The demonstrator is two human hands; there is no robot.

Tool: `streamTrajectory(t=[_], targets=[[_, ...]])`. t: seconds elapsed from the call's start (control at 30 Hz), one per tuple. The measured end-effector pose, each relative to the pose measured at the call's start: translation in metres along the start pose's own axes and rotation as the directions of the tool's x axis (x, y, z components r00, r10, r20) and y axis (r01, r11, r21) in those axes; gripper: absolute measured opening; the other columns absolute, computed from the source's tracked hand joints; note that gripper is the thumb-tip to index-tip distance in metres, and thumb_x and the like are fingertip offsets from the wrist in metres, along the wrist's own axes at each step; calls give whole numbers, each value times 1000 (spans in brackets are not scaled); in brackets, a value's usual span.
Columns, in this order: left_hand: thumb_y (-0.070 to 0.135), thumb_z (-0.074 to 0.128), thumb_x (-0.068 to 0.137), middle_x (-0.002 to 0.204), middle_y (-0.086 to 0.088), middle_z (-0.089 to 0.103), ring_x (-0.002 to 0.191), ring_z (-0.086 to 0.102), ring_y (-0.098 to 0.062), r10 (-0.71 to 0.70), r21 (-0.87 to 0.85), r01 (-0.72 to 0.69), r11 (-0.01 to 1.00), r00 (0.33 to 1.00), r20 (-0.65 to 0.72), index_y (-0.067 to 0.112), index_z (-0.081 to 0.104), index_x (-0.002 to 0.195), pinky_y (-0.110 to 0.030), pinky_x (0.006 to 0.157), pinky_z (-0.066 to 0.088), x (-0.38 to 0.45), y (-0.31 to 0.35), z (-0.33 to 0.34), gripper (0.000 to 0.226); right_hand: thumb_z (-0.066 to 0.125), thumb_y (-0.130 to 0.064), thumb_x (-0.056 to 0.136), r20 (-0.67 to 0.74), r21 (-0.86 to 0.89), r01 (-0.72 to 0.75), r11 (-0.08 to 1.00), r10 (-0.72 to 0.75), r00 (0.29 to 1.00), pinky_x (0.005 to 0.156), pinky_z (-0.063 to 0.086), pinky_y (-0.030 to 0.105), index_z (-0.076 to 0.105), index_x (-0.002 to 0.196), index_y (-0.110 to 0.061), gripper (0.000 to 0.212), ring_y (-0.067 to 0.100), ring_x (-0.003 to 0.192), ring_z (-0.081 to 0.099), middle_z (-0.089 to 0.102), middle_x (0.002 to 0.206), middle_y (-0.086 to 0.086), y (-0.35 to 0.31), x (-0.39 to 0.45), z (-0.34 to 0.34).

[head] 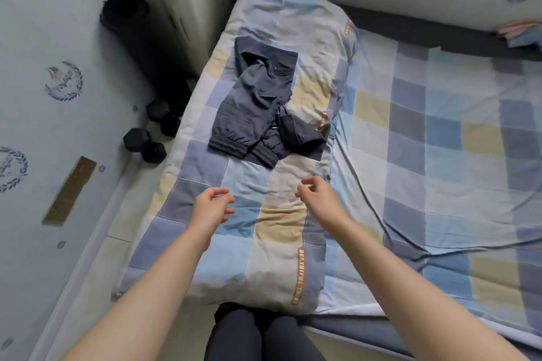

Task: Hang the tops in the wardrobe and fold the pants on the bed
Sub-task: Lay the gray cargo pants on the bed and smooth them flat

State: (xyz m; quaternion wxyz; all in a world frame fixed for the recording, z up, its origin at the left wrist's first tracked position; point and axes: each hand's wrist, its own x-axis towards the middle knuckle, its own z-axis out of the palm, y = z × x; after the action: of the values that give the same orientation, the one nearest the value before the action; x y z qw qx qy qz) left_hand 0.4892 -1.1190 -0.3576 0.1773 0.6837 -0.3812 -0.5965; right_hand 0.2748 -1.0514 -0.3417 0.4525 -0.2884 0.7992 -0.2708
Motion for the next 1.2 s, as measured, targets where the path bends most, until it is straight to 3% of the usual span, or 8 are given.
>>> streamTrajectory(t=[0.27,0.43,0.53,0.7,0.9,0.97,1.07,1.2], targets=[[10,59,93,115,-11,59,90,63,-27,-114,-9,114,993,993,31,11,47,127,-28,65,47,159,-12,38,36,52,-27,95,23,-167,-24,986,28,999,97,43,35,53,127,-5,39,27,115,56,61,123,11,28,150,52],[16,56,96,116,-8,58,99,60,-23,-178,-51,181,982,982,59,14,53,116,-29,72,50,235,-15,59,20,57,-30,92,86,-226,13,974,6,996,95,42,31,57,124,-8,39,25,114,57,62,122,10,45,222,85],[12,56,96,120,-8,54,104,60,-25,-224,-172,232,957,972,64,16,43,127,-36,84,51,274,-25,75,34,57,-31,92,59,-204,-64,977,78,995,89,39,30,47,129,-4,47,30,117,53,59,123,12,59,260,107],[8,51,97,120,-15,57,116,60,-32,-301,-359,314,879,949,93,5,52,120,-38,90,49,320,-37,90,23,62,-31,89,26,46,-232,972,231,973,93,47,38,43,128,4,57,23,100,53,54,109,10,73,315,147],[16,65,92,88,-5,58,77,59,-18,-281,-497,257,829,959,28,12,56,89,-33,77,51,337,-27,103,11,69,-20,85,-44,196,-329,924,343,938,100,44,43,26,131,-5,65,35,118,52,46,134,17,70,331,174],[13,63,94,87,-4,58,79,59,-18,-261,-517,249,819,964,52,11,57,102,-31,74,52,335,-24,100,10,62,-12,88,-72,276,-272,922,302,951,99,46,46,31,130,-10,53,35,113,56,52,130,16,68,328,173],[5,56,97,93,-5,62,85,62,-19,-215,-569,224,792,973,83,10,53,123,-38,91,53,323,-21,93,27,54,-4,90,-105,403,-176,898,236,966,98,48,47,40,128,-11,41,32,112,58,57,122,11,61,307,164],[0,45,100,108,-11,64,94,64,-25,-146,-653,199,731,980,136,5,45,137,-39,82,52,275,-19,87,37,57,-5,90,-121,446,-89,891,158,980,91,53,45,45,121,-10,34,27,104,63,59,112,5,56,246,144]])
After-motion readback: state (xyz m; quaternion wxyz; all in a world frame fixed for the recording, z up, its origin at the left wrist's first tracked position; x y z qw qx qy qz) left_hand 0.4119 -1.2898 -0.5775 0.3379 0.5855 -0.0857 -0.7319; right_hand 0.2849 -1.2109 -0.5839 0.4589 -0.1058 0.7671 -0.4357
